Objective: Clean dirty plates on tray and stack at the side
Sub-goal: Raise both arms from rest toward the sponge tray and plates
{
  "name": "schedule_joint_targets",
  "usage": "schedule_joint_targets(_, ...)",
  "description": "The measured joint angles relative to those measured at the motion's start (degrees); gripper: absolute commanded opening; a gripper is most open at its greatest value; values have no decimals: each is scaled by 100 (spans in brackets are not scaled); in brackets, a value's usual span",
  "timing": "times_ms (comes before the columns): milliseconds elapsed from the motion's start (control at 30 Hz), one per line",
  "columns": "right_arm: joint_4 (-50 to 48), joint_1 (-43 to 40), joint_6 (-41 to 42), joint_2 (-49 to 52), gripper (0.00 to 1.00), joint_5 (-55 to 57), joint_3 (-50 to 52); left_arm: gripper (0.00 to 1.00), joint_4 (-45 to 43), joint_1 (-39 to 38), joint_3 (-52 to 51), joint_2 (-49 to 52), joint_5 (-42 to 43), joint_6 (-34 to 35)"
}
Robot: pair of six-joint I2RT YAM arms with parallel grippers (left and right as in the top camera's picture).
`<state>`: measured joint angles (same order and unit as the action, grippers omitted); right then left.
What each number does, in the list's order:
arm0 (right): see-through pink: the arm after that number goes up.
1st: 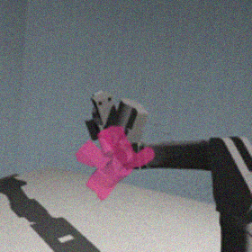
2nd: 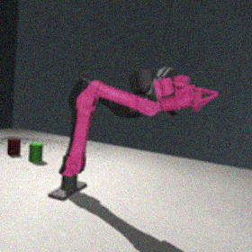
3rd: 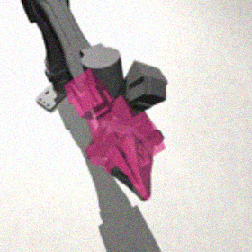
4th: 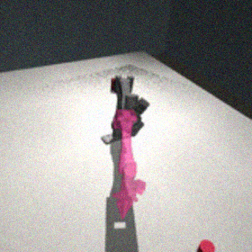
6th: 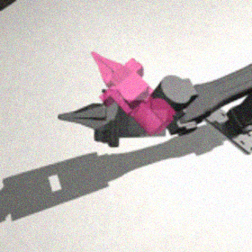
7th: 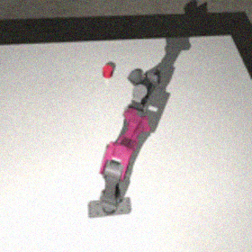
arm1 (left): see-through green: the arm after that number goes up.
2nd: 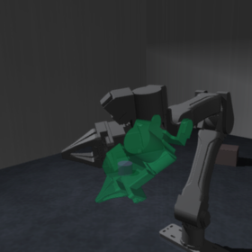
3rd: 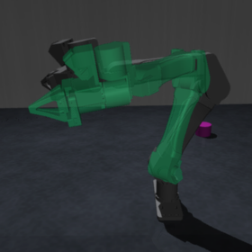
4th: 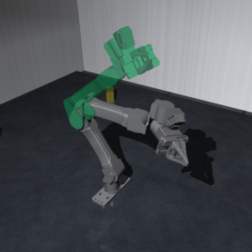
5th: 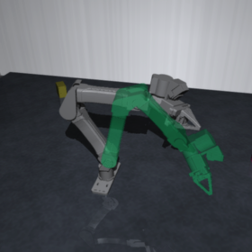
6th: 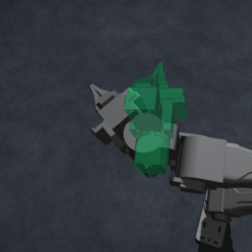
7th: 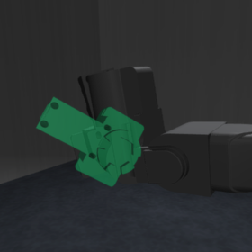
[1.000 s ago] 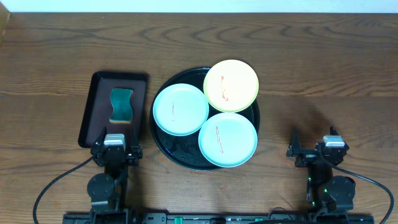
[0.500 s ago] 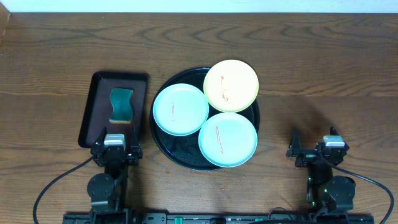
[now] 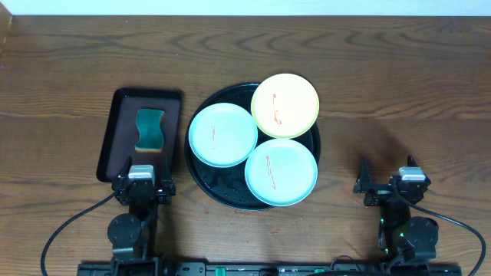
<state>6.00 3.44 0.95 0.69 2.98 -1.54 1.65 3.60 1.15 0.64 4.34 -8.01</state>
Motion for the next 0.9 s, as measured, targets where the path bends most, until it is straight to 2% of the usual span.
schedule_joint_targets(300,-645,0,2,4,99,-280,4,75,28,0,35,26,42,227)
schedule_joint_targets(500,-691,0,0,234,99,-361,-142,75,157,0,299,413,181,356)
schedule_joint_targets(700,-809,0,0,1071,99,-398,-754,75,179,0,1224,1311,490,374)
schedule_joint_targets(900,-675,0,0,2229,99,-501,-1829,76,627,0,2483,2625,761,374)
